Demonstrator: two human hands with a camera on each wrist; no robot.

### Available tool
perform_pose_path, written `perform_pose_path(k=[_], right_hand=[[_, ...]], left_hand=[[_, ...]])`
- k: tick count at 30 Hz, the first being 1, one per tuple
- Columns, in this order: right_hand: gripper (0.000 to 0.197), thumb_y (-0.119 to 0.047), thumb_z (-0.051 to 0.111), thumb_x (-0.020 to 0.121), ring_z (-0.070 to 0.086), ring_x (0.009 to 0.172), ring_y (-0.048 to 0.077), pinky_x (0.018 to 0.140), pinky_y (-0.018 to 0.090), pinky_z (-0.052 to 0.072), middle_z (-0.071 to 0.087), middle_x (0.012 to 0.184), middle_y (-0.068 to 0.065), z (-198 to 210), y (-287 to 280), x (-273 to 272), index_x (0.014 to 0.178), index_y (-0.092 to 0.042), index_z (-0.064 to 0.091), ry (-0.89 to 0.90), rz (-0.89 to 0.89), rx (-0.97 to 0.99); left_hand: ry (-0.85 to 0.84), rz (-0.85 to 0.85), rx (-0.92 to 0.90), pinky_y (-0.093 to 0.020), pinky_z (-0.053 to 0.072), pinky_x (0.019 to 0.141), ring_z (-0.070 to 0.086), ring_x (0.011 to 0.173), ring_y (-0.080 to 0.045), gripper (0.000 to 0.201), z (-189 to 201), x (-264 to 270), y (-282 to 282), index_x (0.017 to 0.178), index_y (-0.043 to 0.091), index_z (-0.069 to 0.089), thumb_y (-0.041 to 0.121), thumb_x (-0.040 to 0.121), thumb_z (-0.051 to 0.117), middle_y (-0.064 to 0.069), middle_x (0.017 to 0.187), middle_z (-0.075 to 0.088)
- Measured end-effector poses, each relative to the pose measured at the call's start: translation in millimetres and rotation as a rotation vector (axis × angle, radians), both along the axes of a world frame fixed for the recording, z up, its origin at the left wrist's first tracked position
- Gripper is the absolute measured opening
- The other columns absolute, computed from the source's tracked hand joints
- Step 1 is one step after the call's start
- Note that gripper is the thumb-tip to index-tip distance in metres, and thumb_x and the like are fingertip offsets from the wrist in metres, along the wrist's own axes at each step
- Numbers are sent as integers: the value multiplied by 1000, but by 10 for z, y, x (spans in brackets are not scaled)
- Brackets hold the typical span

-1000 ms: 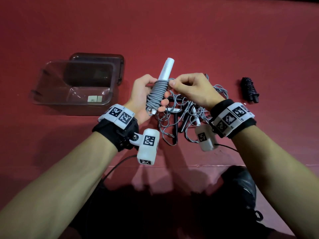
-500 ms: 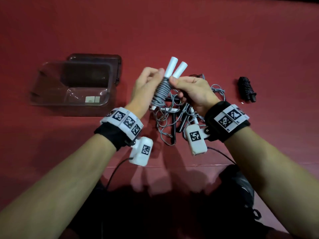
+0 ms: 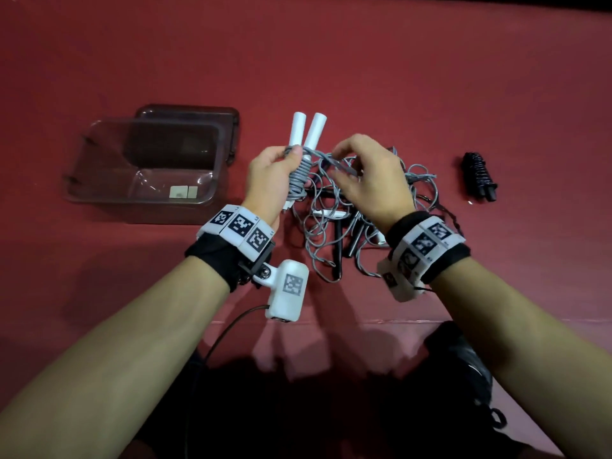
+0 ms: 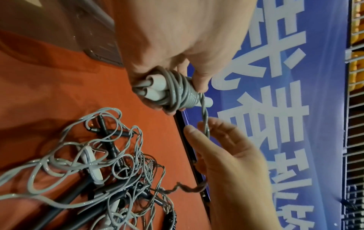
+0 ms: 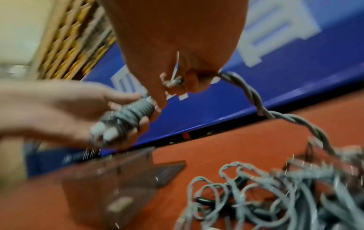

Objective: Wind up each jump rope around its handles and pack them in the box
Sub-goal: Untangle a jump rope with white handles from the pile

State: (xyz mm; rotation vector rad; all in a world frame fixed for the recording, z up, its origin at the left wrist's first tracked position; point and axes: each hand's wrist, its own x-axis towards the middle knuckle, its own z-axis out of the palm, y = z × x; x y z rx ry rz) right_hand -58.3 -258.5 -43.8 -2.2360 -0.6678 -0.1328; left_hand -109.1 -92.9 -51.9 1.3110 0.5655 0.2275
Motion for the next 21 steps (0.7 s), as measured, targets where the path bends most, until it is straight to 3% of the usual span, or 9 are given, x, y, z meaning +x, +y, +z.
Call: perform_pose_path(k=[3, 5, 7, 9, 11, 13, 16, 19, 21], right_hand=[[16, -38, 66, 95, 67, 82, 9, 69, 36, 55, 73, 99, -11, -88, -40, 11, 107, -30, 74, -339, -82, -103], [23, -46, 65, 95, 69, 82, 10, 74, 34, 55, 76, 98, -12, -126, -88, 58, 108, -31, 76, -305, -193, -43], [26, -44, 65, 95, 69, 87, 7, 82, 34, 55, 75, 99, -13, -179, -116, 87, 113, -29, 74, -113, -271, 83], [25, -37, 65, 97, 68, 84, 7, 83, 37, 56, 74, 91, -12, -213, -89, 81, 117, -23, 66, 115, -258, 262], [13, -26, 61, 101, 60, 63, 13, 63, 35, 53, 74, 80, -5, -174, -25, 57, 109, -17, 55, 362, -58, 395], [10, -18, 54, 105, 39, 47, 11, 41, 23, 32, 71, 74, 1, -41, 37, 13, 96, -15, 53, 704, 194, 434], [25, -21, 47, 105, 22, 45, 7, 40, 21, 12, 55, 59, 1, 113, 15, 8, 85, -13, 60, 1146, 470, 383], [32, -16, 45, 91, 21, 49, 13, 52, 30, 15, 35, 47, -3, 141, -30, 52, 60, -18, 54, 1317, 556, 353], [44, -5, 32, 90, 25, 47, 14, 56, 32, 19, 32, 48, -3, 108, -49, 106, 52, -24, 43, 1194, 335, 275]], left_hand=[[7, 80, 57, -51, 58, 79, 69, 79, -28, 45, 11, 20, 10, 98, 15, 73, 51, 71, 72, -14, 98, 77], [-29, 99, 62, -45, 57, 71, 69, 75, -28, 35, 68, 26, 26, 101, 14, 71, 42, 81, 71, -10, 97, 77], [-95, 96, 79, -40, 56, 68, 70, 75, -27, 20, 127, 40, 41, 102, 17, 69, 32, 89, 67, -8, 98, 77], [-138, 81, 123, -39, 56, 69, 71, 76, -25, 17, 150, 69, 45, 102, 19, 67, 31, 91, 66, -8, 99, 77], [-127, 133, 120, -38, 55, 66, 69, 71, -23, 18, 168, 88, 75, 104, 16, 66, 30, 93, 64, -9, 95, 76], [-84, 210, 103, -42, 54, 63, 68, 68, -25, 25, 188, 108, 176, 103, 13, 67, 33, 89, 65, -11, 88, 74], [-78, 69, 100, -33, 51, 56, 66, 62, -23, 18, 197, 115, 329, 101, 8, 66, 25, 97, 63, -19, 92, 74], [-35, -166, 176, -30, 51, 54, 67, 62, -25, 16, 239, 108, 346, 94, 13, 69, 27, 96, 63, -22, 98, 75], [14, -205, 179, -30, 50, 52, 67, 60, -25, 15, 233, 96, 321, 92, 12, 70, 25, 98, 63, -18, 92, 75]])
